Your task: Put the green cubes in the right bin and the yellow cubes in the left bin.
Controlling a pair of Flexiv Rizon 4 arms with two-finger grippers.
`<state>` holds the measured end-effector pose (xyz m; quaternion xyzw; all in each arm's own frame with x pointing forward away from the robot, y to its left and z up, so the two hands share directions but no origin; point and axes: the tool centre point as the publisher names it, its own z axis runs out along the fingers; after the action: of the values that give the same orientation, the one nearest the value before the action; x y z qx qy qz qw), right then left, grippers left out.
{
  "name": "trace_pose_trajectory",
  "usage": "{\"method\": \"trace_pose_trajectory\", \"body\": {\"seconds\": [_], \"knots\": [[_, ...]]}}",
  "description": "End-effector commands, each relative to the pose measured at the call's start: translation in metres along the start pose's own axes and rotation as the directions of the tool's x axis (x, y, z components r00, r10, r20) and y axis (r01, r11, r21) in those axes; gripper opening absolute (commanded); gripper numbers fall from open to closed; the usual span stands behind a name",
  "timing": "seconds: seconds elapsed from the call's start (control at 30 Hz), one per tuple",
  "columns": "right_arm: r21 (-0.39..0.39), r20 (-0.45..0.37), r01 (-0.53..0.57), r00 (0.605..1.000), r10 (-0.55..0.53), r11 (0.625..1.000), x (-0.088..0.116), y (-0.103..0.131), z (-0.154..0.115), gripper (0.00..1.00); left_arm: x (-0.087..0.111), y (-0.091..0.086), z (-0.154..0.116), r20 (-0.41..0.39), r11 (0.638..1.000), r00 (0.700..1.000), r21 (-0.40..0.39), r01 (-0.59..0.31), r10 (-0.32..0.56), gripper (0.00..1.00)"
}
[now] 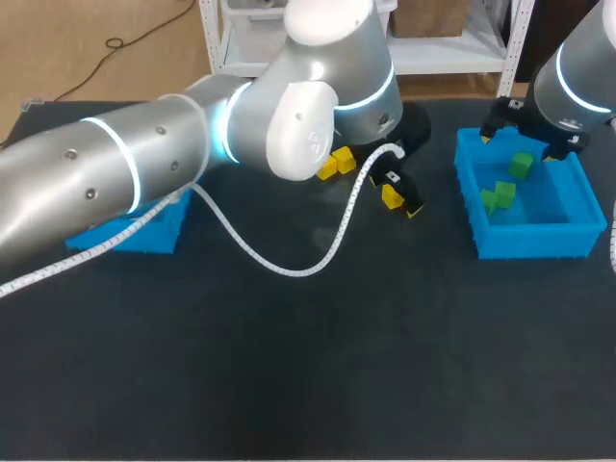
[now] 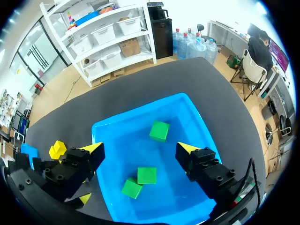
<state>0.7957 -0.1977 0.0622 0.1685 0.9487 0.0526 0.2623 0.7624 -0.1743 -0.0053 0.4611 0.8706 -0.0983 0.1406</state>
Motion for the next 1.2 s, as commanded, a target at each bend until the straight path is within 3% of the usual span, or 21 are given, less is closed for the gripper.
{"method": "trace_pose_trajectory", "body": {"seconds": [0.03,0.47,0.63,0.77,0.97,1.2], "knots": [[0.001,0.005,-0.001,1.000,0.001,1.000,0.001,0.000,0.000,1.00,0.001,0.002,0.003,-0.002,1.000,1.000,0.001,0.000,0.000,0.00],[0.001,0.005,-0.001,1.000,0.001,1.000,0.001,0.000,0.000,1.00,0.015,0.007,-0.004,0.061,0.999,0.998,-0.035,0.024,-0.022,0.00],[0.001,0.005,-0.001,1.000,0.001,1.000,0.001,0.000,0.000,1.00,0.018,0.012,-0.049,0.146,0.998,0.989,-0.053,0.034,-0.026,0.00],[0.001,0.005,-0.001,1.000,0.001,1.000,0.001,0.000,0.000,1.00,0.029,0.027,-0.097,0.230,0.994,0.972,-0.084,0.069,-0.048,0.00],[0.001,0.005,-0.001,1.000,0.001,1.000,0.001,0.000,0.000,1.00,0.071,0.071,-0.155,0.288,0.967,0.950,-0.183,0.179,-0.121,0.00],[0.001,0.005,-0.001,1.000,0.001,1.000,0.001,0.000,0.000,1.00,0.148,0.126,-0.202,0.309,0.882,0.911,-0.297,0.365,-0.273,0.00]]}}
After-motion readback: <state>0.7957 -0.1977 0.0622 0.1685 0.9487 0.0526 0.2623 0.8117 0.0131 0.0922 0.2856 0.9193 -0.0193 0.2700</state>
